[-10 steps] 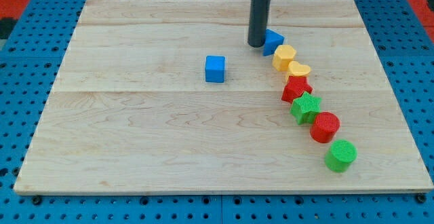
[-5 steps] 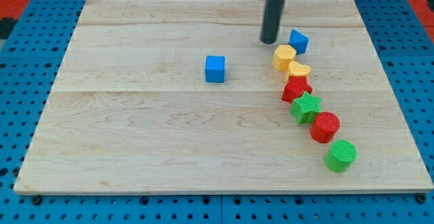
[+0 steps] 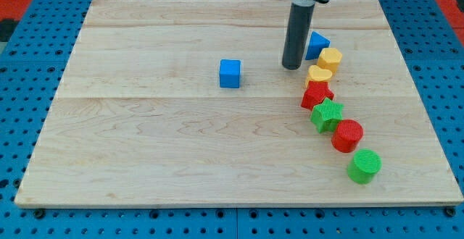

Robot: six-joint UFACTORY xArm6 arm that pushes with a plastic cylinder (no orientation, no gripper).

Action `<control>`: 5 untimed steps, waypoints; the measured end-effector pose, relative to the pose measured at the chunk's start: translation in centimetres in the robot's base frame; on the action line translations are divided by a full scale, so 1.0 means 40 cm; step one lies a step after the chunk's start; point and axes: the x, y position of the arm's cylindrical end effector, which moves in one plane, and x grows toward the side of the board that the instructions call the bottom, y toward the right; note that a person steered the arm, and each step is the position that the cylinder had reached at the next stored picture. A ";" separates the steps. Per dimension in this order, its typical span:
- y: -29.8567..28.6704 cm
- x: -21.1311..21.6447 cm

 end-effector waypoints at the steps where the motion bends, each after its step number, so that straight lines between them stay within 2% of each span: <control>1: -0.027 0.063; 3: 0.002 0.167; 5: 0.058 0.193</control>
